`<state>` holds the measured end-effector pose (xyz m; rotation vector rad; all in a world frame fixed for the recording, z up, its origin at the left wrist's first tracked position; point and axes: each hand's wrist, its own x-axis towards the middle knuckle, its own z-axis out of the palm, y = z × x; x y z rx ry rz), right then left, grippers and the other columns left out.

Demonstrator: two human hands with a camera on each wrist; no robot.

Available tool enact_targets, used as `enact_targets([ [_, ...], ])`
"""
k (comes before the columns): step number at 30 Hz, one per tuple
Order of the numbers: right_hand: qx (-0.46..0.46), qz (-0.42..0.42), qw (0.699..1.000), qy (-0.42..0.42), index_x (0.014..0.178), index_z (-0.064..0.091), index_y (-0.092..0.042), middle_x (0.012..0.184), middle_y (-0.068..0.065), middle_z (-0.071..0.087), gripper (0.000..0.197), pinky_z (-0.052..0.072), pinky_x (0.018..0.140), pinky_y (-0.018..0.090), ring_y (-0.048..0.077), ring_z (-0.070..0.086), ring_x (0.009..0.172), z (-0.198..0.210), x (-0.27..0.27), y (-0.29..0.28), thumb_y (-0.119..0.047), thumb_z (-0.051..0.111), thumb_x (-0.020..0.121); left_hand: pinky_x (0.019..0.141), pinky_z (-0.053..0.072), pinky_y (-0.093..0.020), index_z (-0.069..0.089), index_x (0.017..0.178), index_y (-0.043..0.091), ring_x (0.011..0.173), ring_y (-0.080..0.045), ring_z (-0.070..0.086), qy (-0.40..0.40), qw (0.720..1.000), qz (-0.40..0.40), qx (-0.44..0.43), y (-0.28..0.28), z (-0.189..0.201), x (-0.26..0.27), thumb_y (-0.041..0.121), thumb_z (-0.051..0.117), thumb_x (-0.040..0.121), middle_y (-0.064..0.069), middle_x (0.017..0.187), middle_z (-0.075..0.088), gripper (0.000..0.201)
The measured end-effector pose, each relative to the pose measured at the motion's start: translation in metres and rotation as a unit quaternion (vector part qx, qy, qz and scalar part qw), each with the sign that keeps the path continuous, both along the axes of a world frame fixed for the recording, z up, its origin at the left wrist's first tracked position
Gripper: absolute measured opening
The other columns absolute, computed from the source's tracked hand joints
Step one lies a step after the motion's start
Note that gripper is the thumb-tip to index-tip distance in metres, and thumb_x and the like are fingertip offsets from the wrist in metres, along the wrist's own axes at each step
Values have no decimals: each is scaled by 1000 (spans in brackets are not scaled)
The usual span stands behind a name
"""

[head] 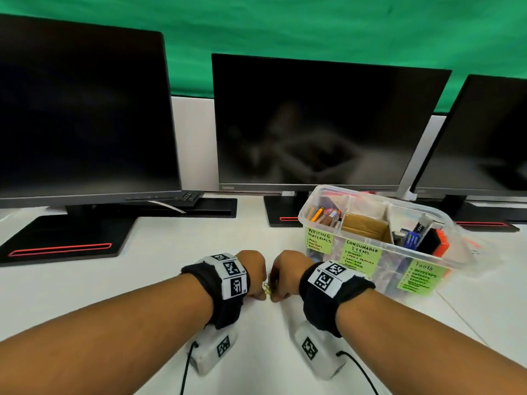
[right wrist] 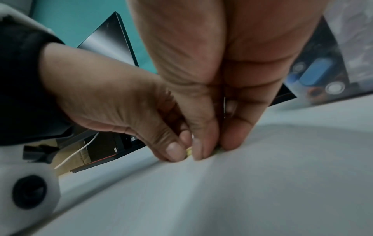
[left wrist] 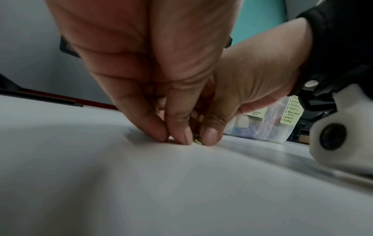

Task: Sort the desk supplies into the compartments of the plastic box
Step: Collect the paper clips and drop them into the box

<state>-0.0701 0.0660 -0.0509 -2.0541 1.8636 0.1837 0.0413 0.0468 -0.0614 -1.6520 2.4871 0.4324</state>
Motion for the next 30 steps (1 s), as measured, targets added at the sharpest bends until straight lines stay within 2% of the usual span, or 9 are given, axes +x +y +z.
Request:
enact_targets([
  [4, -2, -29, 999, -20, 100, 74, -5, 99, 11, 75, 29, 56, 89, 33, 22, 71, 93, -5, 1, -6, -19, 78, 74, 78, 47, -26, 69, 108, 9, 84, -15, 57, -2, 1000, 5, -4, -4, 1, -7, 20, 76, 76, -3, 101, 69, 36],
  [8, 7, -48, 999, -25, 103, 73, -3, 103, 13, 73, 27, 55, 88, 31, 17, 65, 80, -8, 3, -8, -17, 73, 79, 76, 42, -22, 69, 109, 8, 83, -13, 54, -10, 1000, -2, -3, -6, 0, -6, 21, 73, 79, 0, 89, 60, 33],
  [13, 12, -55, 998, -43, 109, 68, 0, 109, 16, 70, 32, 55, 89, 34, 28, 68, 100, -9, 3, -3, -16, 70, 82, 80, 45, -24, 72, 102, 9, 80, -12, 54, 20, 1000, -11, 1, -4, 0, 1, 23, 75, 77, 2, 86, 62, 29],
  [16, 35, -56, 996, -54, 107, 69, 1, 105, 16, 71, 29, 56, 86, 35, 30, 69, 98, -7, 3, 3, -14, 70, 81, 74, 43, -24, 72, 98, 10, 79, -14, 54, 24, 999, -35, 9, 4, 0, 4, 23, 73, 79, 3, 84, 59, 23],
  [19, 48, -56, 995, -69, 105, 69, 1, 92, 16, 69, 28, 55, 80, 35, 32, 69, 97, -5, 3, 10, -12, 70, 81, 70, 41, -24, 64, 87, 17, 77, -17, 52, 8, 998, -59, -4, 14, -1, 4, 25, 68, 81, 0, 83, 57, 10],
  [21, 41, -51, 996, -63, 98, 69, 0, 95, 17, 69, 21, 53, 67, 28, 32, 69, 97, -2, 5, 15, -12, 69, 81, 69, 40, -25, 66, 89, 15, 76, -18, 52, -1, 997, -77, -23, 20, 1, 4, 24, 64, 83, -1, 79, 56, 11],
  [24, 13, -50, 997, -55, 88, 70, 1, 90, 17, 71, 14, 49, 58, 23, 28, 69, 81, 7, 6, 23, -11, 68, 80, 67, 38, -23, 61, 82, 18, 76, -19, 51, 11, 994, -95, -43, 26, 9, 5, 19, 61, 83, -1, 76, 54, 2],
  [26, -2, -61, 997, -55, 92, 73, 3, 78, 12, 69, 18, 56, 65, 29, 23, 65, 65, 16, 6, 25, -8, 66, 79, 63, 37, -22, 61, 80, 15, 76, -18, 50, 31, 993, -98, -58, 27, 18, 7, 18, 61, 84, -1, 79, 55, 5],
  [30, -70, -87, 991, -71, 91, 74, 3, 74, 10, 69, 17, 58, 73, 30, 19, 62, 58, 50, -5, 33, -7, 64, 81, 60, 39, -20, 71, 97, 10, 57, -7, 48, 79, 983, -124, -110, 25, 56, 4, 22, 65, 85, 4, 77, 57, 18],
])
